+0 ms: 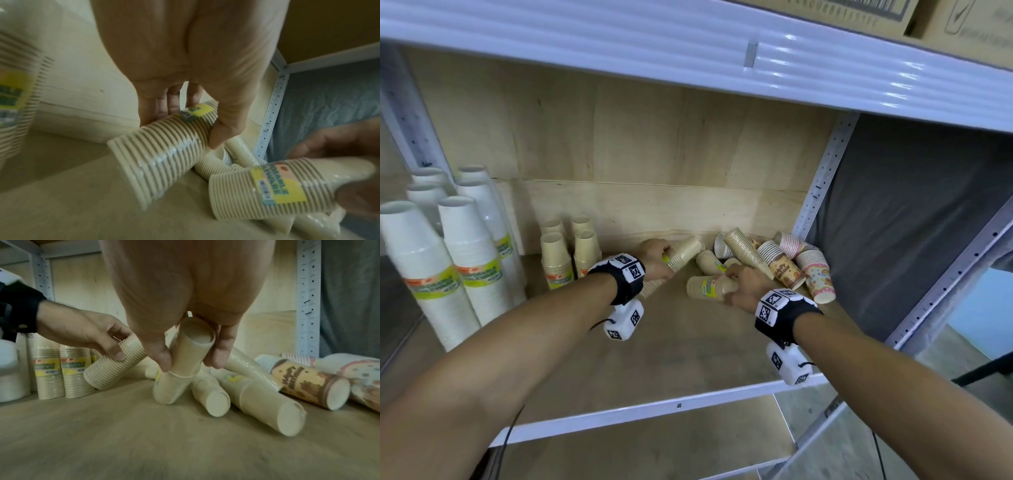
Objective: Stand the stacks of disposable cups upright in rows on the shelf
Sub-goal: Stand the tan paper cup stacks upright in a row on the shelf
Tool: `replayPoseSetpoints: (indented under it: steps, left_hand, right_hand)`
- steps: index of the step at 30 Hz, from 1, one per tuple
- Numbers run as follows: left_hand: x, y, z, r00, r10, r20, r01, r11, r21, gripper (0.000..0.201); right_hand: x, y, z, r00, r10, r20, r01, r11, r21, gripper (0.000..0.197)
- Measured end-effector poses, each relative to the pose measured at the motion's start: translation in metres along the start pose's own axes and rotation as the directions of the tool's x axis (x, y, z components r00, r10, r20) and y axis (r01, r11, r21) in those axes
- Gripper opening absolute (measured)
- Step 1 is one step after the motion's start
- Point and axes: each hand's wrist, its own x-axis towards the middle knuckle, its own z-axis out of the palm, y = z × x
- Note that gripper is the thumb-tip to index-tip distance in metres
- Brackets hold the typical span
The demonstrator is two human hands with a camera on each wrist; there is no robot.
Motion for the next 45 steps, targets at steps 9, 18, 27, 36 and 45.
replayPoseSetpoints:
  steps: [9, 18, 27, 36, 45]
  left_hand:
    - [-0.012, -0.009, 0.0, 0.996, -0.088, 0.002, 0.088, 0.989, -0.117, 0.06]
    - [-0.016, -0.012, 0.009, 0.992, -0.122, -0.037, 0.112, 0.972, -0.204, 0.059]
    - [-0.023, -0.017, 0.014, 0.988, -0.151, -0.039, 0.143, 0.977, -0.161, 0.058]
    - [-0.027, -0.006, -0.004, 0.994, -0.099, -0.048, 0.087, 0.974, -0.208, 0.062]
    - [-0.028, 0.007, -0.028, 0.998, 0.024, -0.06, -0.035, 0.982, -0.184, 0.053]
  right_hand:
    - [0.026, -0.039, -0.019, 0.988, -0.142, -0.051, 0.143, 0.99, 0.003, 0.042]
    - [0.038, -0.074, -0.031, 0.987, -0.16, -0.028, 0.161, 0.986, 0.046, 0.046]
    - [0.043, -0.084, -0.023, 0.981, -0.177, -0.084, 0.181, 0.982, 0.047, 0.037]
    - [0.044, -0.082, -0.026, 0.986, -0.147, -0.076, 0.153, 0.985, 0.075, 0.036]
    - [0.047, -0.083, -0.029, 0.986, -0.162, -0.042, 0.164, 0.985, 0.044, 0.045]
